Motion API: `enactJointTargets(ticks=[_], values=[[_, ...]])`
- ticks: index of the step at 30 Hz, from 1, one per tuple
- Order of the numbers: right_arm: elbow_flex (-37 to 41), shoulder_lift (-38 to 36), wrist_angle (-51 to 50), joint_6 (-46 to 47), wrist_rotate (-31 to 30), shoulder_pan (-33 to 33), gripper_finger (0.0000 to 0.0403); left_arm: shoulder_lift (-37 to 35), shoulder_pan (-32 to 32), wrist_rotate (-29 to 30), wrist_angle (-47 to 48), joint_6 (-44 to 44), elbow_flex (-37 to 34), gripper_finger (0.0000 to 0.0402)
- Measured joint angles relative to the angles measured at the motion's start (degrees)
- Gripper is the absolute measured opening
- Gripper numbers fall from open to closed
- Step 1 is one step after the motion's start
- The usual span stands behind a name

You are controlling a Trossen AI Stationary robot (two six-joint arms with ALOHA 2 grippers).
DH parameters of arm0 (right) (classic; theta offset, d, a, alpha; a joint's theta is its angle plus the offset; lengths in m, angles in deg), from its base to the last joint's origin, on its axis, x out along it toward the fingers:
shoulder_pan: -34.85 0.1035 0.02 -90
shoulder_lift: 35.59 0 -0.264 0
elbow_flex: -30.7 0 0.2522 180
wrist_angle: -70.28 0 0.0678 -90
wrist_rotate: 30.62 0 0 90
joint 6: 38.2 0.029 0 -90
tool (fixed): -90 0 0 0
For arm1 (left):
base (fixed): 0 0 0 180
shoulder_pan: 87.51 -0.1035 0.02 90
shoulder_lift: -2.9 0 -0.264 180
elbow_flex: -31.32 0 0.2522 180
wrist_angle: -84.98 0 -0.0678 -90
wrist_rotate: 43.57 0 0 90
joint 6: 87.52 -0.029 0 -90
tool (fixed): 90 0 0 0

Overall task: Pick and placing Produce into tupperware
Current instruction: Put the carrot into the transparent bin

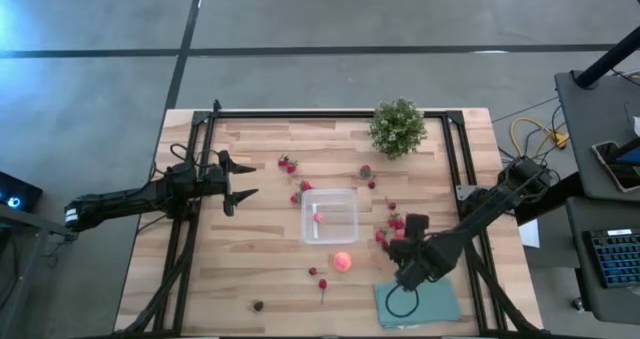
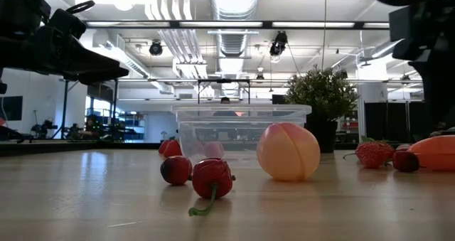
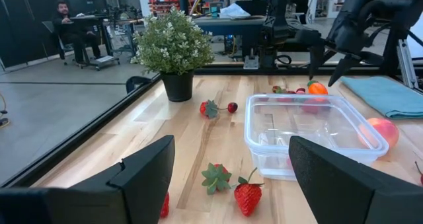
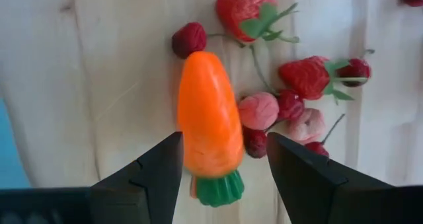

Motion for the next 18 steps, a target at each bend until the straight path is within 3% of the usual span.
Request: enactJointTargets(ticks=[18], values=[[1.3, 0.3, 4.9, -4.3, 4.7, -4.6, 0.0210, 0.0, 0.0, 0.0, 0.0, 0.0, 0.0, 0.0283]])
